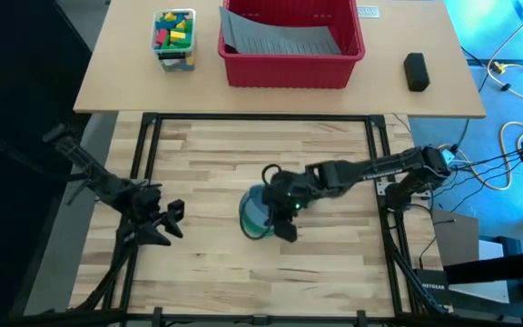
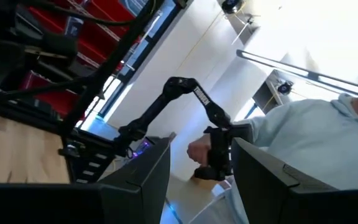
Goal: Nest bowls inside each other
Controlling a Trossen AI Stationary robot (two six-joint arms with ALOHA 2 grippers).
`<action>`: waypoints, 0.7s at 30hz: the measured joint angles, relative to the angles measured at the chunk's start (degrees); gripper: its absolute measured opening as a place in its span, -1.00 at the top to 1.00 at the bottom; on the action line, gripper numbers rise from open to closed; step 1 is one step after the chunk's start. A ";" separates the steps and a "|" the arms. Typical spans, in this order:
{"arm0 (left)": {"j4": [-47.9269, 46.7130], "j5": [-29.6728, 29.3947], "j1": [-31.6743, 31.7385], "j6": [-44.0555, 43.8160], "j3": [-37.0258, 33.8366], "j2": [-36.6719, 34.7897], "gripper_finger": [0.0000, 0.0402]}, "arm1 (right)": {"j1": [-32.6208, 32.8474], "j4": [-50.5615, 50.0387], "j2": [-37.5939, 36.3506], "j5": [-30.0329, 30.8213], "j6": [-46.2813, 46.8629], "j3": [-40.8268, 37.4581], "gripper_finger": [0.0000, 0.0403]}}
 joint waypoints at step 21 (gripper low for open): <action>-2.44 8.06 11.94 -1.74 0.00 0.04 0.24 | 1.14 -8.62 1.51 4.20 -24.55 0.02 0.81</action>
